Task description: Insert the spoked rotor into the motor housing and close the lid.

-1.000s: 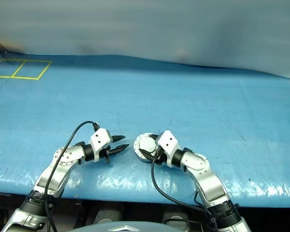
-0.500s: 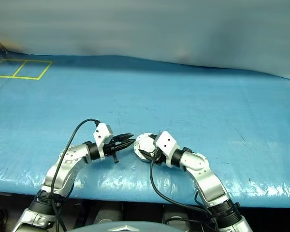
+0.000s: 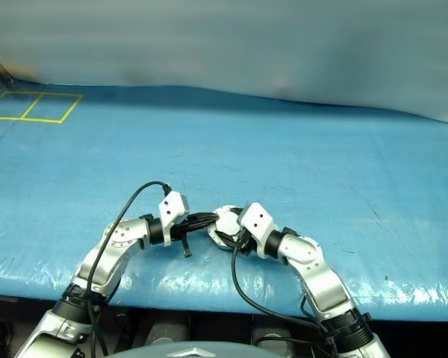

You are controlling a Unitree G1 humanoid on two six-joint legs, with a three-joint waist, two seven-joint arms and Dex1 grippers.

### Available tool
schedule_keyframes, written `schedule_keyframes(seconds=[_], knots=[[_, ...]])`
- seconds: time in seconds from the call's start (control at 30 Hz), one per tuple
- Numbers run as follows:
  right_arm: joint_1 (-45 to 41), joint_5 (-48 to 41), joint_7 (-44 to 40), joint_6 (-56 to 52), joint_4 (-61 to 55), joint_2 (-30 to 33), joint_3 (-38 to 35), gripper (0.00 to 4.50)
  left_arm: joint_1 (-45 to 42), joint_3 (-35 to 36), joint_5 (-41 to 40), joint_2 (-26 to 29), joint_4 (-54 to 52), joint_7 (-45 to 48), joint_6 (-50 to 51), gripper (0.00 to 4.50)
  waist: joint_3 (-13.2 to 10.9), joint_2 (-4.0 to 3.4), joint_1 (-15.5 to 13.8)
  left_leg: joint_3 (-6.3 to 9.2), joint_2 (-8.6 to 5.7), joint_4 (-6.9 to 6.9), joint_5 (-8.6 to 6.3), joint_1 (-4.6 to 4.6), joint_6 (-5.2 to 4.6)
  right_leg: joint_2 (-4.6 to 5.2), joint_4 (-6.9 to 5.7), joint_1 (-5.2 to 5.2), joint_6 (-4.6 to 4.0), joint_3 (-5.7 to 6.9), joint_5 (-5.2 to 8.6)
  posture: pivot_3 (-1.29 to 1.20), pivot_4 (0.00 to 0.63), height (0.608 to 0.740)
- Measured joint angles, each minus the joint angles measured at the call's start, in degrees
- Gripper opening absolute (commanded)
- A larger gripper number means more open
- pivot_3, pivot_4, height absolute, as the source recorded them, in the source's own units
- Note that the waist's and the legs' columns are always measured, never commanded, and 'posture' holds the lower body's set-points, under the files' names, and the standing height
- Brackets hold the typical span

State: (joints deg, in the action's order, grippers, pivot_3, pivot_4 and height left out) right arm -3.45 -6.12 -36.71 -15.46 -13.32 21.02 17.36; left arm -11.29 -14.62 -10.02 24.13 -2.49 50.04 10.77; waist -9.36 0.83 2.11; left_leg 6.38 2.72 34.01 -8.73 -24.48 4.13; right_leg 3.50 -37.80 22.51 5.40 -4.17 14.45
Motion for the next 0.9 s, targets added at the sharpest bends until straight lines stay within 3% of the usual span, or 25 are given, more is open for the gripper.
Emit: schedule_keyframes(seconds=[0.9], knots=[[-0.1,0.1,0.2,-0.2,0.0,0.1,0.1,3.02,1.8,1.1,-0.9,2.0,0.1,2.4,1.0,0.01,0.1,0.03,0.0,0.00,0.00,0.00,-0.03,0.06,0.04,0.03,0.07,0.15,-0.01,0.01,0.01,0.00,0.150,0.740]])
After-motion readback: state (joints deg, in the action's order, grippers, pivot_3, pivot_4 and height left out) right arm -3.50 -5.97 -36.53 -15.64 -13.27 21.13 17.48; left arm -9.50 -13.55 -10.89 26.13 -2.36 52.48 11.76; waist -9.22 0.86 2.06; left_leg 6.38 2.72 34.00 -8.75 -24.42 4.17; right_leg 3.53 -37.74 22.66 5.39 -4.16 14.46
